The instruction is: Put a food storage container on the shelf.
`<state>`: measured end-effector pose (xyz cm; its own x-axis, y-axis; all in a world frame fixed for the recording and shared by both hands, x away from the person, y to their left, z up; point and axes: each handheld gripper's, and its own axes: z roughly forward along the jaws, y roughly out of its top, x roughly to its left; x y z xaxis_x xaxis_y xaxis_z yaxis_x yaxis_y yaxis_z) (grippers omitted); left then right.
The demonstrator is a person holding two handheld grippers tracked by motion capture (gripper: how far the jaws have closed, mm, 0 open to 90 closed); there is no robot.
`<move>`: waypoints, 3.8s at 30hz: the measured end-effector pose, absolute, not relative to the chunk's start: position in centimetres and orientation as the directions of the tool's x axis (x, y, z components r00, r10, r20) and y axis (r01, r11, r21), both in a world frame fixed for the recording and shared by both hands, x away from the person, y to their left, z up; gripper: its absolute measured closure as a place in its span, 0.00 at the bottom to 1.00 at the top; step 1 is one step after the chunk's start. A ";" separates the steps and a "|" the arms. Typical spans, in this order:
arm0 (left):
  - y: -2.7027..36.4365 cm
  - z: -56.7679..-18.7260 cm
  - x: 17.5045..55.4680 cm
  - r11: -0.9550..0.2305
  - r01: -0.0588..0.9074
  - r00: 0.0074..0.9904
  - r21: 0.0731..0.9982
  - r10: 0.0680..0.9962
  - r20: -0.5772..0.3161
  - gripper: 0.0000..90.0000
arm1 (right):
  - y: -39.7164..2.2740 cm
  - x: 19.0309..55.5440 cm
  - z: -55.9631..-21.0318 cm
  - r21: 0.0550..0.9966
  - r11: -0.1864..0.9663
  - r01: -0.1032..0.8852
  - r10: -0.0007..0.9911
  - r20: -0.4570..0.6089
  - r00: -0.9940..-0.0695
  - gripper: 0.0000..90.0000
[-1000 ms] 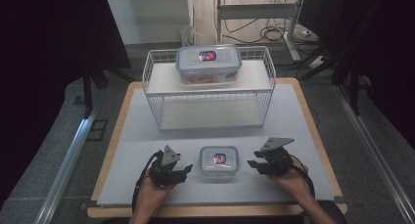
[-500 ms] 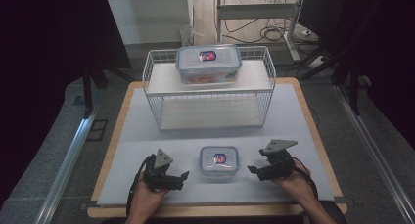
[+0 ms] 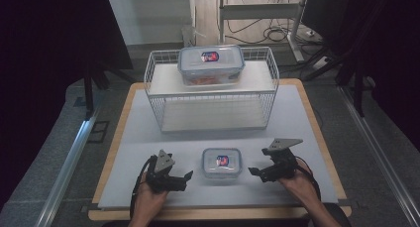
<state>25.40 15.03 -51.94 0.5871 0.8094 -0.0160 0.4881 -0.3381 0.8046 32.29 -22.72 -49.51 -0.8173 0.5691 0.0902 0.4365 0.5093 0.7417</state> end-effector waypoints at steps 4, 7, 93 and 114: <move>14.7 -51.7 25.6 -0.344 0.491 0.599 0.800 0.800 -0.024 0.06 | -22.7 32.5 -49.3 0.749 0.517 0.415 0.561 0.070 -0.825 0.08; 14.3 -51.6 25.7 -0.353 0.491 0.614 0.797 0.789 -0.028 0.05 | -22.5 32.4 -49.4 0.745 0.525 0.412 0.555 0.067 -0.829 0.08; 13.2 -51.0 29.6 -0.097 0.748 0.591 0.656 0.546 -0.594 0.60 | -20.6 33.2 -49.9 0.629 0.262 0.732 0.463 0.583 -0.667 0.63; 13.6 -46.5 31.7 -0.084 0.677 0.645 0.731 0.547 -0.534 0.59 | -20.6 34.7 -46.0 0.704 0.202 0.681 0.442 0.555 -0.704 0.65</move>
